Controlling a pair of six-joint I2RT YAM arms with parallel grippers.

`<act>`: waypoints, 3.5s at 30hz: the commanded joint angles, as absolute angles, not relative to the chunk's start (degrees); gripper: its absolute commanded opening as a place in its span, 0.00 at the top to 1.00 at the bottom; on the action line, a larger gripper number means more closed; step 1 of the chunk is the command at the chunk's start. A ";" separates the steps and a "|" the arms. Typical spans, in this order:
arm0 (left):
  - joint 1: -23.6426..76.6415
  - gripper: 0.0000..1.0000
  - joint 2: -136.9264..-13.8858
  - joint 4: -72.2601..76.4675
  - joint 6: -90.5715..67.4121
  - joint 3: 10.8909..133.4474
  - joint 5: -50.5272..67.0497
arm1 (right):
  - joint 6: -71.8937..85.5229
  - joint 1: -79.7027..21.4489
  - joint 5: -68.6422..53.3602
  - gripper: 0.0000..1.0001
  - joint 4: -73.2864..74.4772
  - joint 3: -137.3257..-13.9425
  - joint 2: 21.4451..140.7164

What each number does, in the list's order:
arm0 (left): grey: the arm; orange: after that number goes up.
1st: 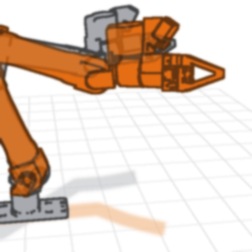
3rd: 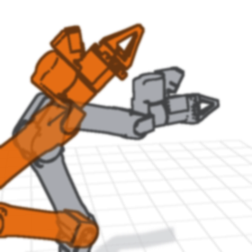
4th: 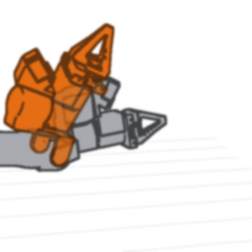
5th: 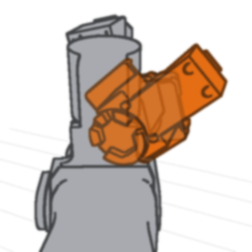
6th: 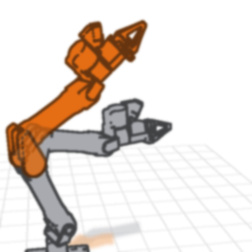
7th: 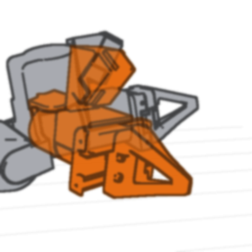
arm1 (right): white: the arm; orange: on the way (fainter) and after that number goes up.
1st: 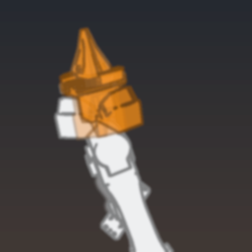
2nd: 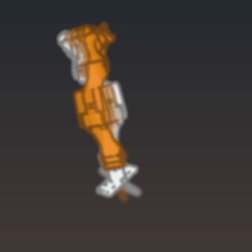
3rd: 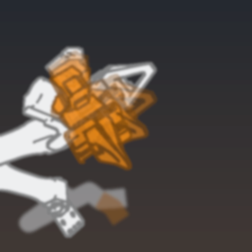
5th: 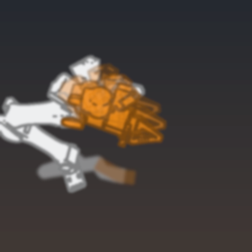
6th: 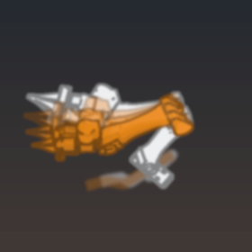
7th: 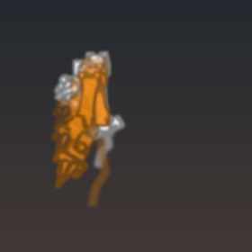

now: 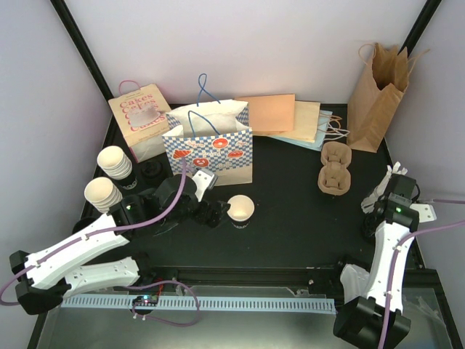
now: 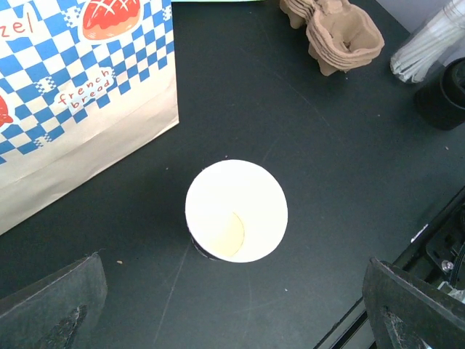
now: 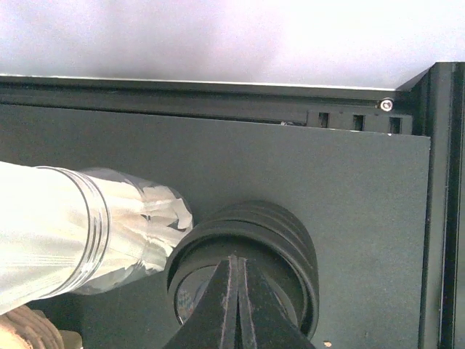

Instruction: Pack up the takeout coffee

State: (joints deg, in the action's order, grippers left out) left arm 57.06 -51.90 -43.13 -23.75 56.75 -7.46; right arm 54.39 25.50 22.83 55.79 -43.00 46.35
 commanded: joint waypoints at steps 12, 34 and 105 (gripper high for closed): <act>56.60 0.01 -54.40 -42.34 -22.80 59.69 -6.64 | 54.54 25.93 15.87 0.99 54.38 -39.86 46.89; 56.60 0.01 -52.62 -43.15 -23.39 58.09 -7.97 | 55.54 28.11 22.15 0.99 51.72 -38.90 52.41; 56.51 0.01 -54.01 -42.76 -22.64 59.68 -4.82 | 47.93 47.63 7.51 0.24 40.62 -44.82 73.52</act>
